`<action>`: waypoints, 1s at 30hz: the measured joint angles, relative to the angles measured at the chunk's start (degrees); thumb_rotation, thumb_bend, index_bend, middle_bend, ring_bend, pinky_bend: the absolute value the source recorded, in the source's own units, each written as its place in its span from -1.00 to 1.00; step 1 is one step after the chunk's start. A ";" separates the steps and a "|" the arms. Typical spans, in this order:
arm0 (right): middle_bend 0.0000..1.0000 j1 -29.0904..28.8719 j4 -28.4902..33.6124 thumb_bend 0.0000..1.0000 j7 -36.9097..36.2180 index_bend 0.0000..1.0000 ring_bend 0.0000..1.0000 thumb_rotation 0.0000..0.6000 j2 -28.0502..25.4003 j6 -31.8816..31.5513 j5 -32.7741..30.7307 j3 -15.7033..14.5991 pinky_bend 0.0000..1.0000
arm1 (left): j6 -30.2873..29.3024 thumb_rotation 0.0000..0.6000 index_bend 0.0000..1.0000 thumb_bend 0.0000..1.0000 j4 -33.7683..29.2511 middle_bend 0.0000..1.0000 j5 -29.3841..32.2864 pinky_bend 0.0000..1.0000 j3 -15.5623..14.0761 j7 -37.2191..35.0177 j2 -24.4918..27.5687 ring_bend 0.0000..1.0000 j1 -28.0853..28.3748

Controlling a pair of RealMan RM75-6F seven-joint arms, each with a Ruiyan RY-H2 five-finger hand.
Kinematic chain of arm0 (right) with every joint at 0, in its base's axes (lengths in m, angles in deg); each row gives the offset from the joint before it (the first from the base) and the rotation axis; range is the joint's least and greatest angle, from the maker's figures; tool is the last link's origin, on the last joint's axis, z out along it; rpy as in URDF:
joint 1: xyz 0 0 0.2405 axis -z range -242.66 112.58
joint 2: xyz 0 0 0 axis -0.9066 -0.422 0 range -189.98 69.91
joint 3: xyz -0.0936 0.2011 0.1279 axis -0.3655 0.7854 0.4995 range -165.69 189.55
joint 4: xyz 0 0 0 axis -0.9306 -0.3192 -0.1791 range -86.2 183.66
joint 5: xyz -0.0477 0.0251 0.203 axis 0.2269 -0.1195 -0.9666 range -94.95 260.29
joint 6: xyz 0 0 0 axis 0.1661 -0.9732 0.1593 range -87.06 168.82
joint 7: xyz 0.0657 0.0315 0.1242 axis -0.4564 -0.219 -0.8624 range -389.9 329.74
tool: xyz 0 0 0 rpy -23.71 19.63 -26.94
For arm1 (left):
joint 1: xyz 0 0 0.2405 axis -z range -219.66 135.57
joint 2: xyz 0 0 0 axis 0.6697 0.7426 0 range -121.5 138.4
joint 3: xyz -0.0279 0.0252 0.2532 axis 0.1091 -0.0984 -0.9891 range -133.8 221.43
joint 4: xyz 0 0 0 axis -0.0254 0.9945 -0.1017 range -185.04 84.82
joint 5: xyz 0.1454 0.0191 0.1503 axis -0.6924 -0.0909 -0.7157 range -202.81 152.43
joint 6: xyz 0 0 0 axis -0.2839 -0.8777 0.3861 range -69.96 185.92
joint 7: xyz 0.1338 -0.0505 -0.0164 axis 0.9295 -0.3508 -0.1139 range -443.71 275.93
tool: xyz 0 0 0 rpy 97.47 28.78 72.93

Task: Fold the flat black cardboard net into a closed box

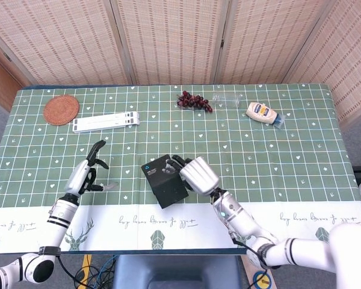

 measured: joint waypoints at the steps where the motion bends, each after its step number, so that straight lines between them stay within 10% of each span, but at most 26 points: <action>1: -0.53 0.75 1.58 -0.39 0.11 -0.60 -0.04 1.00 -1.61 -0.34 -0.30 -0.03 0.72 | -0.74 1.00 -1.00 -0.75 0.66 -1.00 -0.35 0.63 -0.27 1.41 -0.01 -0.25 -0.09; 12: -0.48 11.30 12.36 -0.32 -8.00 -0.60 -0.27 1.00 -20.13 -4.65 -0.49 -3.67 0.13 | -9.05 1.00 -0.95 -0.75 4.27 -0.93 -1.44 0.10 -3.98 21.18 2.56 -0.53 -3.64; 30: -0.45 30.01 4.45 -0.32 -24.60 -0.60 -0.29 1.00 -24.35 -18.89 7.42 -11.18 0.07 | -26.32 1.00 -0.87 -0.75 -4.78 -0.91 -3.22 0.04 -11.25 38.54 6.56 -0.56 -16.65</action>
